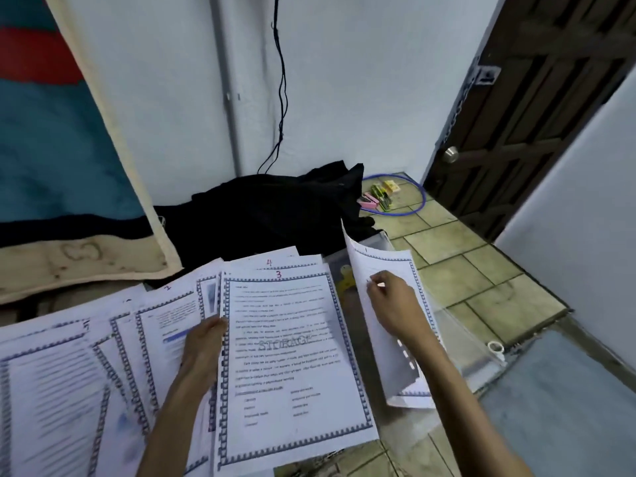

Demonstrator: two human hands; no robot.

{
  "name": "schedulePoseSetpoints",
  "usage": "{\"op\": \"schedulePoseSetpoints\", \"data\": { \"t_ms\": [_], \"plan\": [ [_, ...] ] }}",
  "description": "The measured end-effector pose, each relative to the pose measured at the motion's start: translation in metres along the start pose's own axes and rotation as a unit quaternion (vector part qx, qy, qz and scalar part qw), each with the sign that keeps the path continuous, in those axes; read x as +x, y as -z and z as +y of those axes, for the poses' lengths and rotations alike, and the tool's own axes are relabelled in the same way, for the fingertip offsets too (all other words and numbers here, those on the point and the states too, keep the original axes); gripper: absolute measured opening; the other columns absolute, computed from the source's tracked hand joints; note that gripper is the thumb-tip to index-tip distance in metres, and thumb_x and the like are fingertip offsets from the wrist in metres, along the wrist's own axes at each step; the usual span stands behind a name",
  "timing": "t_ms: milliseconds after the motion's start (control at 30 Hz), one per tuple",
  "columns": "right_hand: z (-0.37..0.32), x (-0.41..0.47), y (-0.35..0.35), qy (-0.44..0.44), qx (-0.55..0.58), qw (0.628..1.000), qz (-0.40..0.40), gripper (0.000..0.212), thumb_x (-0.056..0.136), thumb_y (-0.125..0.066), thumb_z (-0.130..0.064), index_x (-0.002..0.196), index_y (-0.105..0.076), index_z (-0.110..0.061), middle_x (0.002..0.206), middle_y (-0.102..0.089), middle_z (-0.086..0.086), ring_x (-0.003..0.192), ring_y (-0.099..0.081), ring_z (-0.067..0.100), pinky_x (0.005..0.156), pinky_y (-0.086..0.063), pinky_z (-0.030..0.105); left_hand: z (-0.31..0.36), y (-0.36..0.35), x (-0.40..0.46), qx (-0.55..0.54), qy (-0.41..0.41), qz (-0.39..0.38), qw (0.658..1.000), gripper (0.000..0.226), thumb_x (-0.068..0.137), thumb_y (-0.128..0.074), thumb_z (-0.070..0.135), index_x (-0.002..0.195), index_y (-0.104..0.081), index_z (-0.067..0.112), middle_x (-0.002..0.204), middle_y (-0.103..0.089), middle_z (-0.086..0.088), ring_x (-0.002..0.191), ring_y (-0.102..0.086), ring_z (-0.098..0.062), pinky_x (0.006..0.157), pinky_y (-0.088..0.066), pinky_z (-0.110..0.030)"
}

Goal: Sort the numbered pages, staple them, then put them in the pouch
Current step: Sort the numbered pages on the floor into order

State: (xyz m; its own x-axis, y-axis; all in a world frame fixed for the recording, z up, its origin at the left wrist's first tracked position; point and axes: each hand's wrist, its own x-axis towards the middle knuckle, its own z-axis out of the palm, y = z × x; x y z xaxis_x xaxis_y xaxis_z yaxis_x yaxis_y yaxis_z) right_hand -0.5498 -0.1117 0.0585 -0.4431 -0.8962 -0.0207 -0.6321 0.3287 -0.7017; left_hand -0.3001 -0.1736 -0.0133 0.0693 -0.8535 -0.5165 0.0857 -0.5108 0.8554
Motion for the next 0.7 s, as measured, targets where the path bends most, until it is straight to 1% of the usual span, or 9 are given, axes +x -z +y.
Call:
{"op": "schedulePoseSetpoints", "data": {
  "t_ms": [67, 133, 267, 333, 433, 500, 567, 600, 700],
  "plan": [
    [-0.018, -0.013, -0.016, 0.029, 0.040, 0.998, -0.047, 0.015, 0.097, -0.043, -0.020, 0.098, -0.056, -0.013, 0.066, -0.056, -0.004, 0.054, -0.048, 0.007, 0.044, -0.030, 0.016, -0.005, 0.001, 0.003, -0.009, 0.008, -0.006, 1.000, 0.033, 0.095, -0.048, 0.012, 0.125, -0.053, -0.002, 0.124, -0.057, -0.014, 0.113, -0.056, -0.035, 0.103, -0.040, -0.049],
    [-0.030, -0.027, -0.043, 0.056, 0.061, 0.992, -0.096, 0.015, 0.098, -0.042, -0.021, 0.098, -0.055, -0.015, 0.058, -0.048, -0.010, 0.046, -0.041, 0.000, 0.043, -0.031, 0.012, -0.008, 0.004, 0.003, -0.019, 0.020, -0.018, 0.999, 0.040, 0.095, -0.050, 0.029, 0.125, -0.056, 0.003, 0.126, -0.059, -0.017, 0.113, -0.057, -0.035, 0.103, -0.040, -0.052],
    [-0.039, -0.051, -0.098, 0.084, 0.062, 0.977, -0.188, 0.020, 0.099, -0.038, -0.022, 0.099, -0.055, -0.010, 0.075, -0.056, 0.001, 0.056, -0.042, 0.002, 0.047, -0.031, 0.007, -0.007, 0.002, 0.000, -0.045, 0.031, -0.098, 0.994, 0.051, 0.095, -0.036, 0.049, 0.114, -0.063, 0.011, 0.109, -0.068, -0.018, 0.102, -0.063, -0.035, 0.091, -0.049, -0.045],
    [-0.038, -0.057, -0.111, 0.078, 0.062, 0.972, -0.212, 0.024, 0.099, -0.039, -0.024, 0.104, -0.057, -0.009, 0.088, -0.063, 0.010, 0.065, -0.048, 0.012, 0.050, -0.031, 0.006, -0.007, -0.001, -0.004, -0.019, 0.012, -0.120, 0.993, 0.051, 0.087, -0.046, 0.055, 0.114, -0.064, 0.016, 0.108, -0.070, -0.012, 0.101, -0.066, -0.030, 0.089, -0.051, -0.041],
    [-0.032, -0.053, -0.109, 0.022, 0.148, 0.955, -0.256, 0.022, 0.097, -0.043, -0.027, 0.099, -0.061, -0.014, 0.089, -0.066, 0.006, 0.076, -0.060, 0.018, 0.068, -0.053, 0.025, -0.010, -0.005, -0.010, 0.122, -0.064, -0.086, 0.987, 0.043, 0.080, -0.070, 0.033, 0.119, -0.061, 0.017, 0.116, -0.067, -0.003, 0.109, -0.062, -0.022, 0.097, -0.046, -0.039],
    [-0.018, -0.040, -0.096, 0.015, 0.147, 0.970, -0.192, 0.018, 0.094, -0.051, -0.024, 0.100, -0.066, -0.013, 0.095, -0.069, 0.006, 0.080, -0.062, 0.016, 0.077, -0.053, 0.024, -0.011, -0.010, -0.017, 0.135, -0.083, -0.064, 0.985, 0.038, 0.085, -0.064, 0.007, 0.122, -0.057, 0.013, 0.118, -0.064, -0.006, 0.106, -0.060, -0.021, 0.094, -0.045, -0.032],
    [0.003, -0.021, -0.074, 0.025, 0.096, 0.995, -0.032, 0.028, 0.089, -0.062, -0.024, 0.113, -0.063, -0.010, 0.108, -0.064, 0.002, 0.093, -0.056, 0.012, 0.077, -0.042, 0.010, -0.003, -0.017, -0.026, 0.102, -0.088, -0.089, 0.987, 0.038, 0.087, -0.060, 0.002, 0.123, -0.055, 0.016, 0.113, -0.063, -0.001, 0.103, -0.058, -0.017, 0.091, -0.044, -0.028],
    [0.015, -0.013, -0.059, 0.015, 0.089, 0.996, 0.026, 0.039, 0.085, -0.066, -0.028, 0.118, -0.058, -0.009, 0.112, -0.059, -0.001, 0.100, -0.054, 0.013, 0.083, -0.041, 0.014, 0.003, -0.020, -0.029, 0.089, -0.098, -0.105, 0.986, 0.038, 0.088, -0.059, 0.003, 0.123, -0.055, 0.017, 0.112, -0.063, 0.002, 0.104, -0.059, -0.015, 0.091, -0.044, -0.028],
    [0.046, 0.001, -0.014, -0.090, 0.164, 0.982, -0.016, 0.061, 0.073, -0.074, -0.047, 0.119, -0.057, -0.010, 0.108, -0.067, -0.005, 0.095, -0.065, 0.012, 0.080, -0.053, 0.029, 0.018, -0.038, -0.040, 0.053, -0.128, -0.159, 0.978, 0.036, 0.089, -0.058, 0.004, 0.122, -0.056, 0.018, 0.111, -0.066, 0.004, 0.103, -0.062, -0.012, 0.091, -0.048, -0.029]
  ]
}}
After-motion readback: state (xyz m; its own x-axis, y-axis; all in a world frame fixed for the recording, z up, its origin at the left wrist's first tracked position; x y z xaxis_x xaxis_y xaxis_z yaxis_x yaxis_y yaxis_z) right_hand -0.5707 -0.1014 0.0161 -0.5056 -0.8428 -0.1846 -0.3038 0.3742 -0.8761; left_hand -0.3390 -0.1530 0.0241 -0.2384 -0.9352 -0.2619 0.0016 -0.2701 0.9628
